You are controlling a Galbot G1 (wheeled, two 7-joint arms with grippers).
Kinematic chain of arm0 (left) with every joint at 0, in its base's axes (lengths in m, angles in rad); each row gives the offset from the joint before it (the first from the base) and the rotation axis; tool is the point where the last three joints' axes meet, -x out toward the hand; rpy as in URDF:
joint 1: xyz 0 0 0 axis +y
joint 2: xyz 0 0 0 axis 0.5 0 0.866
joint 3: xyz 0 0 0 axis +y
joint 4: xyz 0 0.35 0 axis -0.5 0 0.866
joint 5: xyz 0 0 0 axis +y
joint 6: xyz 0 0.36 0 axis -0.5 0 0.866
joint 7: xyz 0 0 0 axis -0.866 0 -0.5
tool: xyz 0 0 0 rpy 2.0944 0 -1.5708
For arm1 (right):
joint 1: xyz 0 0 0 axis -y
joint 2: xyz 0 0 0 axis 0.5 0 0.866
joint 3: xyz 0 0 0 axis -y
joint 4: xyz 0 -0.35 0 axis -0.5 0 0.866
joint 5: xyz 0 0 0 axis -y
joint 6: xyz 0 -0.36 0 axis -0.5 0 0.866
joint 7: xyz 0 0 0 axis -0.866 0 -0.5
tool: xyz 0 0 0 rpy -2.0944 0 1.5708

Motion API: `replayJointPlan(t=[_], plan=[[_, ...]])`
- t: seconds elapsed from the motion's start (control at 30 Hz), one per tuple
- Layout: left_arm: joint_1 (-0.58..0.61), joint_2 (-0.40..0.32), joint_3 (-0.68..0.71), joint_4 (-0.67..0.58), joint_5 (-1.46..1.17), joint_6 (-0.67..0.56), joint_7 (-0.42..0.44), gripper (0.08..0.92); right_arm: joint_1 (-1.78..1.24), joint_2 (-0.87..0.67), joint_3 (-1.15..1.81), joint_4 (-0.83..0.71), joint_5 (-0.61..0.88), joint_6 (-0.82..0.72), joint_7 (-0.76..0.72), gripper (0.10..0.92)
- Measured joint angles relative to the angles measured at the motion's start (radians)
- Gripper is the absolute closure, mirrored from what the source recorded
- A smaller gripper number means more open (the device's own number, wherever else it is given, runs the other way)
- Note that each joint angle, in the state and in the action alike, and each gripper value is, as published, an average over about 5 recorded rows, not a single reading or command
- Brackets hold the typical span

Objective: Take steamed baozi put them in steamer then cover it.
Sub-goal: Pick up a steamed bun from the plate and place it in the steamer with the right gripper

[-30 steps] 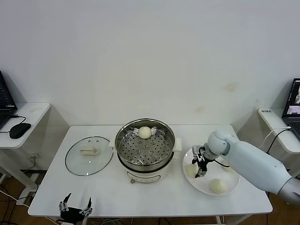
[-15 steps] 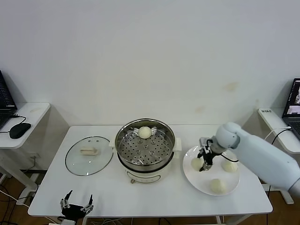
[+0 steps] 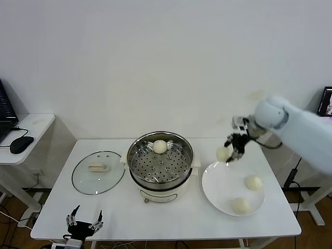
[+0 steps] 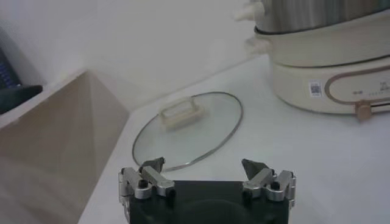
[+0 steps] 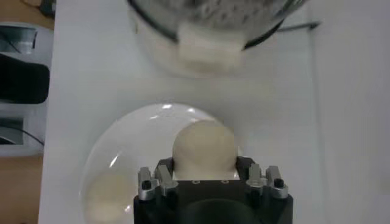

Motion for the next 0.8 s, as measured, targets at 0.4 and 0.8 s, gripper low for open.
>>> replayJointPlan(t=[0.4, 0.8], plan=[[0.002, 0.008, -0.015, -0.028, -0.007, 0.001, 0.000, 0.177, 0.138, 0.237, -0.104, -0.068, 0.114, -0.049, -0.007, 0.406], [0.010, -0.011, -0.020, -0.054, -0.019, 0.006, 0.000, 0.177, 0.068, 0.505, -0.129, -0.230, 0.086, -0.053, -0.003, 0.406]])
